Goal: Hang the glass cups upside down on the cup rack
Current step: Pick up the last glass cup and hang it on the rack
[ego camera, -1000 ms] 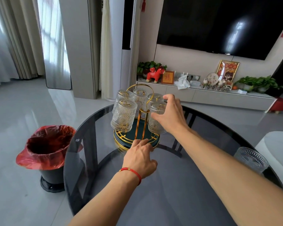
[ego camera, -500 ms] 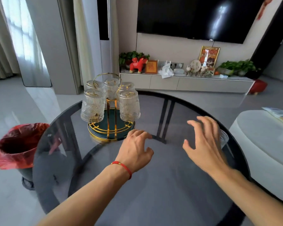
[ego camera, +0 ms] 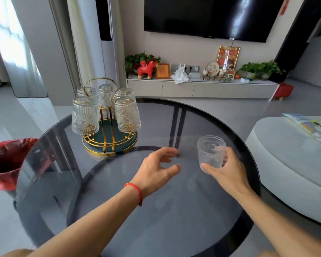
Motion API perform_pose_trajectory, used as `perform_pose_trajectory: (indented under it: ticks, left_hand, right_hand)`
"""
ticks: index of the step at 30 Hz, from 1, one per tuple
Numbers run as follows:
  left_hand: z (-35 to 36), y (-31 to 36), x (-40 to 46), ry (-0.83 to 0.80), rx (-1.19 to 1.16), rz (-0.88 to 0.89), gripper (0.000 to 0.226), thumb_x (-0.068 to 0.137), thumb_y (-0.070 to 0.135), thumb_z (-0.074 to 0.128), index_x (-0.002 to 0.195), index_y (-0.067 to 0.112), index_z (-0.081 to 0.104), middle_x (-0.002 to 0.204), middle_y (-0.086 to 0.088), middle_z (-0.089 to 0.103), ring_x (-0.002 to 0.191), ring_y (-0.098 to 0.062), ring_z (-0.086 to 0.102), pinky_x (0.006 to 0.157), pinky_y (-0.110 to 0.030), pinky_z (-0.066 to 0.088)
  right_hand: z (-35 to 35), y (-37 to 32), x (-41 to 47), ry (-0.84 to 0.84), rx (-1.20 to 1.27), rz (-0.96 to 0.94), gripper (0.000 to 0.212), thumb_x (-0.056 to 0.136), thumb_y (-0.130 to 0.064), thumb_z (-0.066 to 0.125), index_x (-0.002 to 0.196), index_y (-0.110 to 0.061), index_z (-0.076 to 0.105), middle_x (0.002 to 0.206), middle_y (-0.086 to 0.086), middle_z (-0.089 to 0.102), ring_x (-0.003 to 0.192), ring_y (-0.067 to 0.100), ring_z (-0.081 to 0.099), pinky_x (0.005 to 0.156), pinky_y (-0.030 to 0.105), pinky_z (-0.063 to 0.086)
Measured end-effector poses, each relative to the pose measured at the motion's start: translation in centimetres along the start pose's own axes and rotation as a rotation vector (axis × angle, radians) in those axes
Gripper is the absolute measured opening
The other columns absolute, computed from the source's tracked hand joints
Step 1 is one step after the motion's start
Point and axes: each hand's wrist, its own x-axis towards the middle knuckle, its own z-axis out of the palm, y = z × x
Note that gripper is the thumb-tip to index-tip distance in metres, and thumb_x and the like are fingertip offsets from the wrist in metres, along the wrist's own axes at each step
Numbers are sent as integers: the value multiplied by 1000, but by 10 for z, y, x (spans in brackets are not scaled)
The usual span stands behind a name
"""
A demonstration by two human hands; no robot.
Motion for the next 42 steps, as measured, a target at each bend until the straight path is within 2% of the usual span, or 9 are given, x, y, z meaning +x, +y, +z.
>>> perform_pose_trajectory:
  ticks: [5, 8, 12, 17, 21, 24, 26, 32, 42]
  left_hand:
    - [-11, 8, 3, -68, -203, -13, 86, 71, 51, 84, 145, 37, 43, 127, 15, 59, 111, -4, 65, 91, -38, 61]
    - [-25, 7, 3, -38, -79, 31, 80, 70, 52, 86, 139, 39, 48, 118, 22, 58, 104, 6, 63, 78, -22, 62]
    - [-47, 5, 4, 41, -429, -147, 60, 72, 33, 90, 124, 24, 62, 118, -11, 67, 96, -22, 75, 67, -42, 66]
    - [-76, 0, 2, 34, -595, -182, 67, 73, 38, 89, 129, 16, 61, 121, -20, 68, 103, -26, 74, 72, -47, 65]
    - [-111, -14, 4, 154, -336, -174, 61, 86, 70, 51, 121, 24, 69, 119, -6, 72, 103, -22, 71, 88, -48, 61]
    - [-130, -38, 4, 344, 239, -98, 48, 89, 52, 50, 113, 17, 71, 114, -10, 72, 107, -30, 64, 96, -48, 54]
    - [-132, -55, 2, 276, 572, -82, 38, 87, 33, 61, 123, 20, 67, 122, -9, 67, 117, -31, 55, 99, -46, 50]
    - [-131, -69, 5, 238, 643, -144, 43, 85, 19, 60, 129, 21, 63, 127, -6, 63, 123, -28, 52, 97, -51, 48]
    - [-132, -68, 2, 155, 673, -121, 41, 86, 15, 62, 127, 11, 64, 125, -9, 64, 118, -28, 57, 97, -51, 54]
  right_hand:
    - [14, -39, -23, -238, 27, -277, 70, 63, -42, 94, 125, -44, 60, 119, -14, 62, 106, 1, 65, 82, 22, 56]
    - [23, -56, -30, -353, 77, -330, 79, 58, -49, 93, 131, -44, 63, 123, -12, 63, 112, 4, 65, 91, 23, 56]
    - [33, -71, -30, -433, 344, -176, 75, 66, -52, 92, 134, -42, 62, 129, -6, 70, 121, 11, 68, 99, 34, 57]
    - [56, -93, -33, -528, 820, 34, 60, 82, -31, 81, 136, -10, 62, 130, 16, 75, 119, 34, 73, 91, 41, 63]
    - [66, -118, -27, -365, 751, -39, 70, 65, -34, 89, 130, -20, 67, 123, 8, 78, 114, 28, 75, 97, 43, 59]
    - [66, -146, -16, -280, 600, -195, 70, 62, -37, 91, 128, -33, 68, 119, 1, 78, 106, 15, 77, 86, 27, 61]
    - [68, -169, -8, -259, 508, -313, 71, 66, -38, 91, 133, -37, 67, 120, -5, 77, 106, 9, 75, 81, 20, 60]
    - [90, -247, 19, -235, 273, -534, 74, 79, -41, 88, 147, -37, 58, 134, -29, 60, 117, -16, 57, 99, 17, 46]
    - [131, -285, 35, -183, -80, -670, 71, 86, -49, 78, 149, -24, 57, 150, 6, 62, 140, 24, 54, 111, 34, 41]
